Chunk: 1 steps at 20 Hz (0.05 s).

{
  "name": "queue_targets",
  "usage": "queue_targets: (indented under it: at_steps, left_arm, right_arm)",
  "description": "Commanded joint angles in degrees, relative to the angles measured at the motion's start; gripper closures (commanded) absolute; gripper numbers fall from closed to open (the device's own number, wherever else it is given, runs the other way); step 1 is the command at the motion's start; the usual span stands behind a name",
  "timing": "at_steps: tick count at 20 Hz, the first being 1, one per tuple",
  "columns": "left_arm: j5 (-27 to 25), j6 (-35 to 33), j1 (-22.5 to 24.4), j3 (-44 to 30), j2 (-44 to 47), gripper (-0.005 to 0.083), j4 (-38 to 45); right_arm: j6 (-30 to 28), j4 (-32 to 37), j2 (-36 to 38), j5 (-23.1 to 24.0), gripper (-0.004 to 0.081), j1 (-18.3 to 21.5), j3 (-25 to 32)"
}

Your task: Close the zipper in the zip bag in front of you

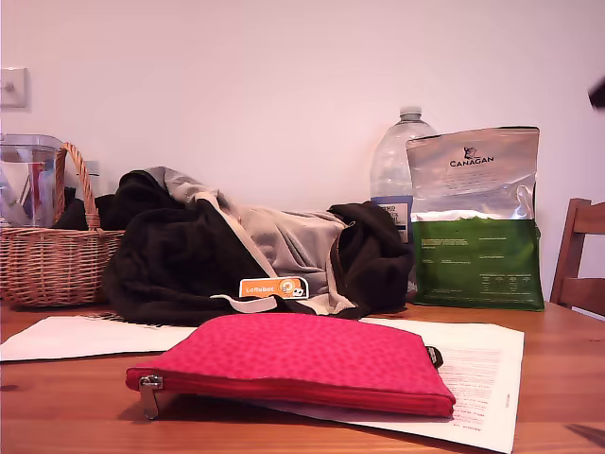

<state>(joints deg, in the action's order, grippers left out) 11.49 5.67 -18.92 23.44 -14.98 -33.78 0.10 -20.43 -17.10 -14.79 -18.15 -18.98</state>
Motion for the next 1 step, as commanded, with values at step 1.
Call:
queue_targets:
  at_steps: [1]
  left_arm:
    - [0.02,0.17,0.0,-0.61,0.39,0.0797,0.48]
  right_arm:
    - [0.02,-1.99,-0.2,-0.07,0.0783,-0.22,0.79]
